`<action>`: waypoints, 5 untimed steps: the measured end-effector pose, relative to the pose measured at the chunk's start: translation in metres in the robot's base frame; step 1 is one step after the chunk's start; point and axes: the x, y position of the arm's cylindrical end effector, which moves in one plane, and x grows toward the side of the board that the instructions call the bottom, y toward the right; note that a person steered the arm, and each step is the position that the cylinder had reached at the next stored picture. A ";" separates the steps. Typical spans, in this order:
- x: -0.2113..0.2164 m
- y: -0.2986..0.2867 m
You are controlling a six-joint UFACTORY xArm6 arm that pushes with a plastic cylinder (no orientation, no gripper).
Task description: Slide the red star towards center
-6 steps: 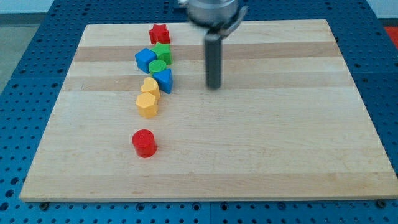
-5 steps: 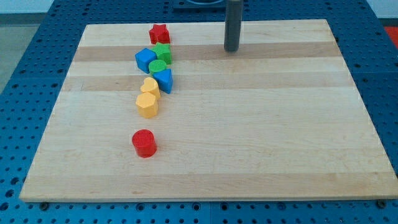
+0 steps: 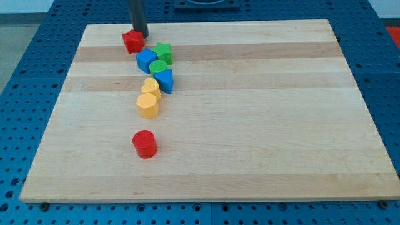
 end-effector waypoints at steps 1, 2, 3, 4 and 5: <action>0.000 -0.034; 0.000 -0.075; -0.001 -0.084; -0.003 -0.085; 0.011 -0.083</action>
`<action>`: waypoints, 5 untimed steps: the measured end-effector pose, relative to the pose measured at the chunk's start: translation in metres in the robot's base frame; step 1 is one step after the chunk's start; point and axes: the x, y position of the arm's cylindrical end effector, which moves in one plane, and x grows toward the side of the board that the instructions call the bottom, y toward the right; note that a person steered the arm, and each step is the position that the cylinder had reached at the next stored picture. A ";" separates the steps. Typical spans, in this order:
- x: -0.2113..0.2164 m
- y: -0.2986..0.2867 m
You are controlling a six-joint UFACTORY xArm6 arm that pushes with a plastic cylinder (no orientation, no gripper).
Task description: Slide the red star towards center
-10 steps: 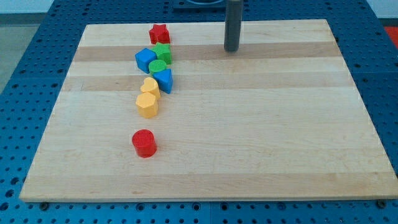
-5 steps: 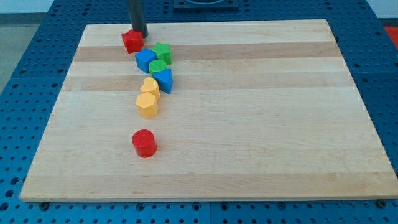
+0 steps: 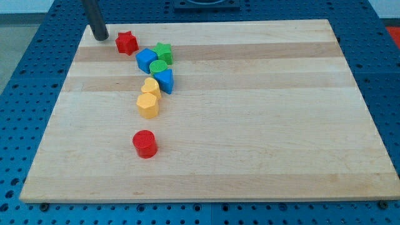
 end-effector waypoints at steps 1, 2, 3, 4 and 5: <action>-0.001 0.000; -0.031 0.032; -0.001 0.080; 0.050 0.040; 0.098 0.039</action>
